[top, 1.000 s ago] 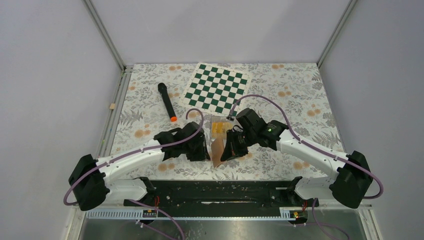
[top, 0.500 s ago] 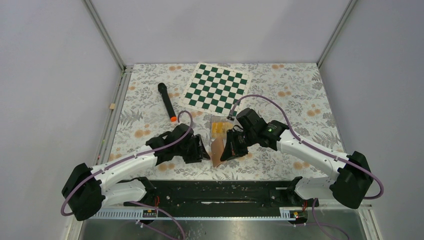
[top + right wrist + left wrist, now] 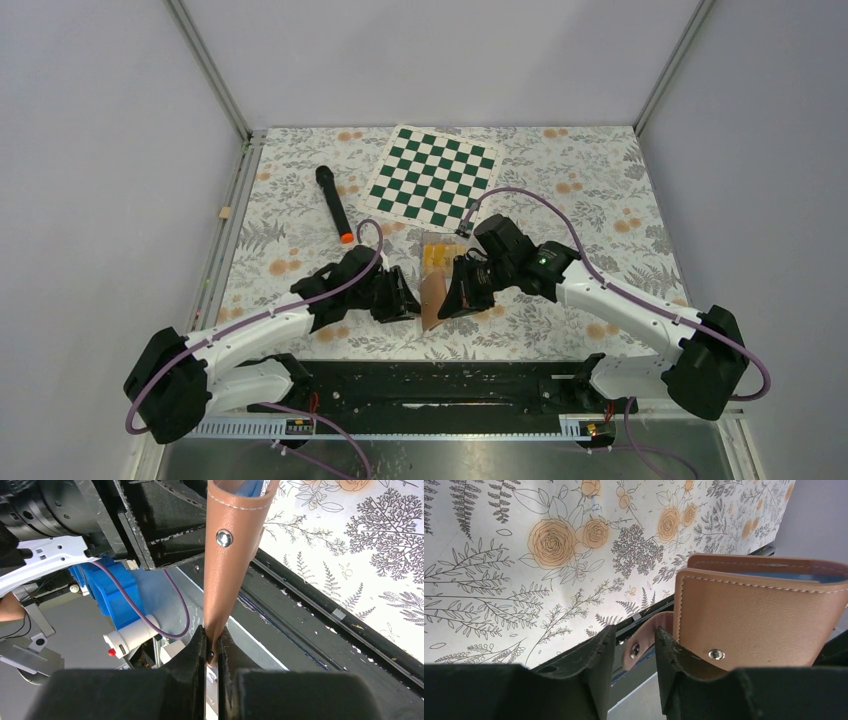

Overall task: Put the credit cards into the card holder
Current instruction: Open the card holder.

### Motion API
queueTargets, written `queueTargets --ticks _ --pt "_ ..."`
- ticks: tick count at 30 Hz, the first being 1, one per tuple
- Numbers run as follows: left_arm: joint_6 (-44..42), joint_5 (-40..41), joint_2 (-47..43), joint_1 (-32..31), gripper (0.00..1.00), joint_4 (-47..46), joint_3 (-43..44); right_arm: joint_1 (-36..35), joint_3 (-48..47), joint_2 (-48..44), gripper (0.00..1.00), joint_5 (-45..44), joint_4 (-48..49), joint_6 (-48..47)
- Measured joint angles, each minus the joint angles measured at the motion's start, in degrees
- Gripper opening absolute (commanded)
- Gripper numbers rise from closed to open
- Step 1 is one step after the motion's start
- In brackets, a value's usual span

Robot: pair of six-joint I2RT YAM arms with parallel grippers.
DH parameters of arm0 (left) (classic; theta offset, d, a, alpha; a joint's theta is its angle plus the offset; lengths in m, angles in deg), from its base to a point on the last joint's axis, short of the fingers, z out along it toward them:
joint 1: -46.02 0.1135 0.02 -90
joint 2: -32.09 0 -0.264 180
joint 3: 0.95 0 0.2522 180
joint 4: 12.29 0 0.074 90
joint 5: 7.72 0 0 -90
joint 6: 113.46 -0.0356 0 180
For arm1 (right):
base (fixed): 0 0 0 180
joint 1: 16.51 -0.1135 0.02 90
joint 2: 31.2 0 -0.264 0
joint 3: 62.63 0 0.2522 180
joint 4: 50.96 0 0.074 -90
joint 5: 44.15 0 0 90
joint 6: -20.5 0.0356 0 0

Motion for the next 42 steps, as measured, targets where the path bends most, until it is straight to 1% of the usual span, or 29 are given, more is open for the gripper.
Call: queueTargets --ticks 2,4,11,14,15,16,18,19,20,22,23,25,27,30,36,42 --pt "0.15 -0.17 -0.11 0.02 0.35 0.0 -0.26 0.0 0.0 -0.15 0.0 0.0 0.35 0.5" --pt "0.37 -0.24 -0.55 0.09 0.31 0.0 -0.57 0.0 0.0 -0.17 0.0 0.0 0.7 0.94" --pt "1.36 -0.2 -2.32 0.37 0.01 -0.37 -1.18 0.0 0.0 -0.17 0.0 0.02 1.16 1.4" --pt "1.31 -0.17 -2.34 0.57 0.0 -0.26 -1.18 0.0 0.0 -0.17 0.0 0.0 1.18 1.51" --pt "1.27 -0.15 -2.34 0.61 0.0 -0.2 -1.18 0.0 0.0 -0.17 0.03 0.0 1.18 1.53" --pt "1.22 -0.13 -2.34 0.61 0.0 -0.02 -1.18 0.0 0.0 -0.17 0.09 -0.02 1.18 1.55" --pt "0.9 0.02 -2.45 0.61 0.0 0.87 -1.11 0.0 0.0 -0.17 0.3 0.0 1.16 1.57" --pt "0.72 0.07 -2.62 0.61 0.0 1.42 -0.98 0.0 0.0 -0.17 0.45 0.0 1.11 1.68" --pt "0.33 0.33 -2.99 0.61 0.0 2.45 -0.63 -0.02 0.0 -0.17 0.56 -0.04 1.07 1.73" --pt "-1.05 1.57 -4.57 0.61 0.0 6.38 0.94 -0.02 -0.11 -0.17 0.74 -0.28 0.66 1.25" --pt "-1.09 1.6 -4.76 0.61 0.0 6.73 1.11 -0.02 -0.2 -0.17 0.81 -0.52 0.22 1.27" --pt "-2.47 2.91 -6.1 0.68 0.0 10.62 3.28 -0.02 -0.76 -0.17 0.91 -1.66 -1.55 0.31" --pt "-3.98 3.78 -7.65 0.7 0.0 14.38 6.36 -0.02 -2.19 -0.2 0.96 -3.28 -3.98 -1.16" --pt "-6.95 4.76 -9.44 0.7 0.0 18.84 11.41 -0.02 -4.74 -0.24 0.99 -5.22 -6.69 -3.19" --pt "-14.64 5.05 -10.82 0.83 0.0 26.97 20.52 -0.02 -8.55 -0.28 0.99 -6.51 -9.42 -7.85" --pt "-23.47 1.25 -10.91 0.83 0.0 34.18 28.44 -0.02 -11.13 -0.7 0.99 -6.4 -10.67 -14.38"
